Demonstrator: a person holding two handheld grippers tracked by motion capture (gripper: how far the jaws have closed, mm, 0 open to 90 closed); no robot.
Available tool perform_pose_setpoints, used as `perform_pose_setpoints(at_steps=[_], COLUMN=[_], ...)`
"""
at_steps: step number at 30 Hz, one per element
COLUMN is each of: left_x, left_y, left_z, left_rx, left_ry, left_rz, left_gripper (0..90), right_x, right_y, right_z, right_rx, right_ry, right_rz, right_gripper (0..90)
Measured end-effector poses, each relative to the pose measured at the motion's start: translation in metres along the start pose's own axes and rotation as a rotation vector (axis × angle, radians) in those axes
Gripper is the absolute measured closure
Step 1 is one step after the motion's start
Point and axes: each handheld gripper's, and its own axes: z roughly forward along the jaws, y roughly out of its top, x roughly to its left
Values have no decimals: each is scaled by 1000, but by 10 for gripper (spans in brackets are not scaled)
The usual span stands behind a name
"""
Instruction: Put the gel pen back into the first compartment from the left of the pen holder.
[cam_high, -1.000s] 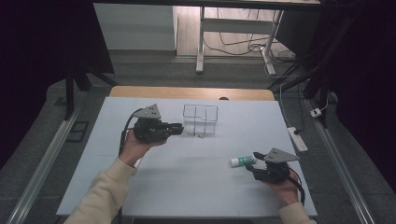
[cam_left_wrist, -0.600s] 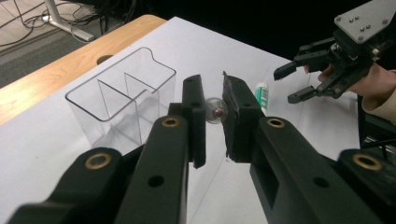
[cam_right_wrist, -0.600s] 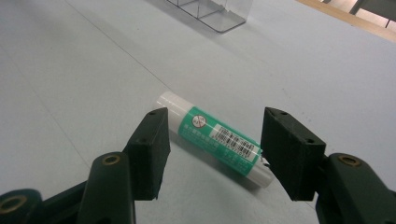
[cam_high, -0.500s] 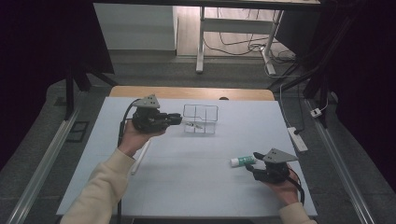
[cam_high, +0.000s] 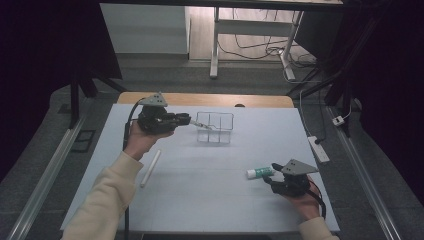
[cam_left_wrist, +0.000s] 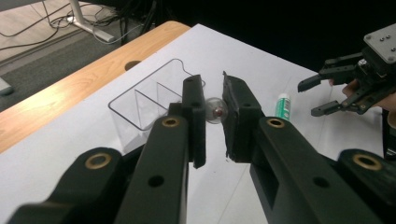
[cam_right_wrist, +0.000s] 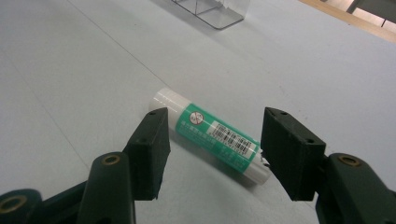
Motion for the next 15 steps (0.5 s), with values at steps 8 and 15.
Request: perform_pose_setpoints(at_steps=[8, 15], left_x=[10, 19], left_y=[5, 15], left_z=[-2, 3], left_rx=[3, 30], left_ry=[25, 51], left_rz=[-15, -27], left_gripper=[802, 801], right_x=[0, 0], right_y=[0, 0], right_z=[1, 1], right_rx=[9, 11], right_ry=[-2, -7], right_rz=[-3, -3], right_gripper=[414, 413])
